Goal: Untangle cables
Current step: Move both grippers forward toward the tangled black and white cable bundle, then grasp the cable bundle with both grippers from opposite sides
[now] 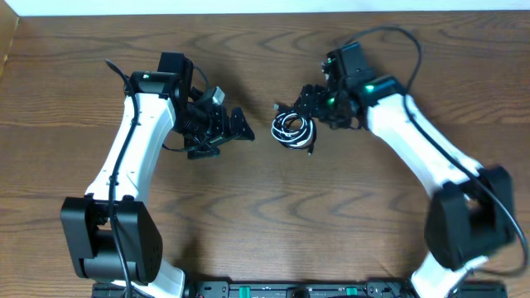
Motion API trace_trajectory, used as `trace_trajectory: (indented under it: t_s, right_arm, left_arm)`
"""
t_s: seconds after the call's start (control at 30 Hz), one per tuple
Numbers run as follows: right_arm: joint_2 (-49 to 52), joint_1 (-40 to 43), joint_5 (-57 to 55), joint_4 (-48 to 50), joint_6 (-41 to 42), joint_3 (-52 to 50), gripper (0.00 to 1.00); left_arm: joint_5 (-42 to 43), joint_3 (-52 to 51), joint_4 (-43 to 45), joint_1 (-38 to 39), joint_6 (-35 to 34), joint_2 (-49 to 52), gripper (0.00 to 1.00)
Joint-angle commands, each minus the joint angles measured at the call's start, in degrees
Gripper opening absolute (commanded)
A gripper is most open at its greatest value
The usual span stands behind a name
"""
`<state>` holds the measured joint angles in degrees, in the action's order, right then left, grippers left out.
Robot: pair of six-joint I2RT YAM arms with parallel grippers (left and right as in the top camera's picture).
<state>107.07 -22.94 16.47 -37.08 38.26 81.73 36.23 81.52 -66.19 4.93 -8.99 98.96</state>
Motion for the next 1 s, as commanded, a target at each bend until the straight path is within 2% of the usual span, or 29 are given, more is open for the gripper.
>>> trace_trajectory:
  t_s: [0.0,0.03,0.07,0.17,0.2,0.27,0.33,0.57,0.63,0.7,0.8,0.83,0.97]
  right_arm:
    - [3.1,0.0,-0.4,1.9,10.3,0.0,0.85]
    - [3.7,0.0,-0.5,2.5,10.1,0.0,0.91]
    - [4.0,0.0,-0.4,3.1,9.1,0.0,0.93]
    - [5.1,-0.2,-0.5,3.3,5.9,-0.1,0.93]
    - [5.4,-0.3,-0.4,3.0,5.2,-0.1,0.91]
    - [6.4,-0.7,-0.5,2.1,4.5,-0.2,0.75]
    - [7.3,-0.9,-0.4,1.5,4.5,-0.2,0.72]
    - [8.3,-1.1,-0.5,0.3,4.5,-0.3,0.71]
    - [8.3,-1.1,-0.7,0.0,4.5,-0.5,0.67]
    - [8.3,-1.1,-0.8,0.1,4.5,-0.5,0.67]
    - [8.3,-1.1,-1.6,0.2,4.5,-0.5,0.57]
    - [8.4,-1.1,-1.6,0.2,4.5,-0.5,0.53]
    - [8.4,-1.3,-1.5,0.2,4.5,-0.9,0.51]
  left_arm:
    - [-5.6,-0.3,-0.9,-0.1,0.1,0.1,1.0]
    - [-6.2,-0.4,-1.6,-0.1,0.2,0.1,1.0]
    - [-6.5,-0.5,-2.1,-0.1,0.2,0.1,1.0]
    - [-6.6,-0.9,-1.9,-0.1,0.1,0.1,1.0]
    - [-6.5,-0.9,-1.6,-0.1,0.0,0.1,1.0]
    - [-6.5,-0.9,-0.8,0.2,-2.3,0.1,1.0]
    - [-6.5,-0.9,0.4,0.9,-4.9,0.1,1.0]
    - [-6.9,-1.0,7.2,5.2,-6.8,0.1,1.0]
    - [-9.6,-1.0,8.4,6.3,-8.9,0.1,1.0]
    - [-14.8,-1.0,8.7,7.3,-13.7,0.1,1.0]
    - [-21.7,-1.0,8.7,8.6,-21.3,0.1,1.0]
    - [-22.4,-1.0,8.9,9.0,-22.3,0.1,1.0]
    - [-22.4,-1.0,9.1,10.1,-22.4,0.1,1.0]
